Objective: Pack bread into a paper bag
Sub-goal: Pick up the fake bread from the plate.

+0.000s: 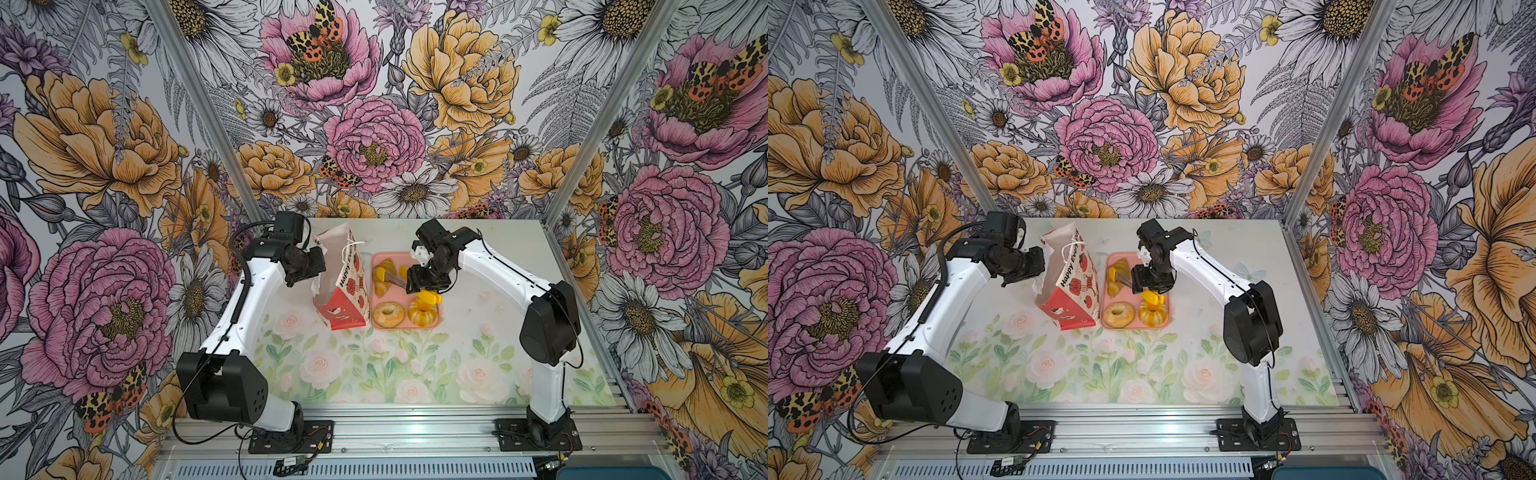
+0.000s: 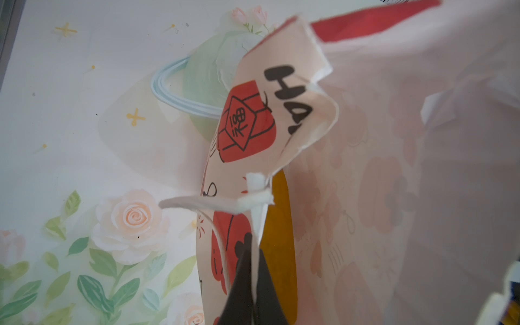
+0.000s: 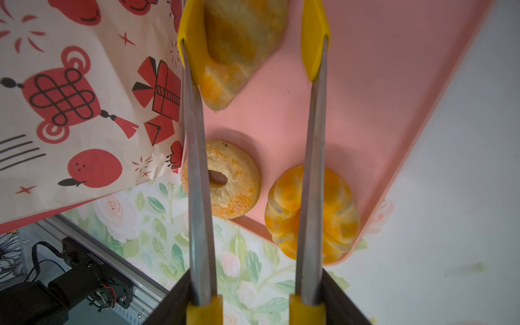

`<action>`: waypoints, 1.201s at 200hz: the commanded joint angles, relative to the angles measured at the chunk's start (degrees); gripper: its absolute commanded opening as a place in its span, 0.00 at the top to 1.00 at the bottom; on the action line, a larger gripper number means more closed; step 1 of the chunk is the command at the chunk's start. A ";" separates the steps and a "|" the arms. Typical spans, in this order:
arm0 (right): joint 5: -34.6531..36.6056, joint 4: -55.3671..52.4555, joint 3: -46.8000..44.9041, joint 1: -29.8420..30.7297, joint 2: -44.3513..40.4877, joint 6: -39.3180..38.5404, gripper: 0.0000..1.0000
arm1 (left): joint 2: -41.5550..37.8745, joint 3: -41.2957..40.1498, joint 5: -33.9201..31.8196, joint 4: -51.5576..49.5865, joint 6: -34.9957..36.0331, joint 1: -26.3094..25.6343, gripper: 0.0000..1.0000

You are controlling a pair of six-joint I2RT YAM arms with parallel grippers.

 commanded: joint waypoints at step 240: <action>8.16 -10.05 47.20 -0.96 4.31 -6.49 0.54 | -1.02 -0.35 1.27 -1.11 1.08 0.58 1.00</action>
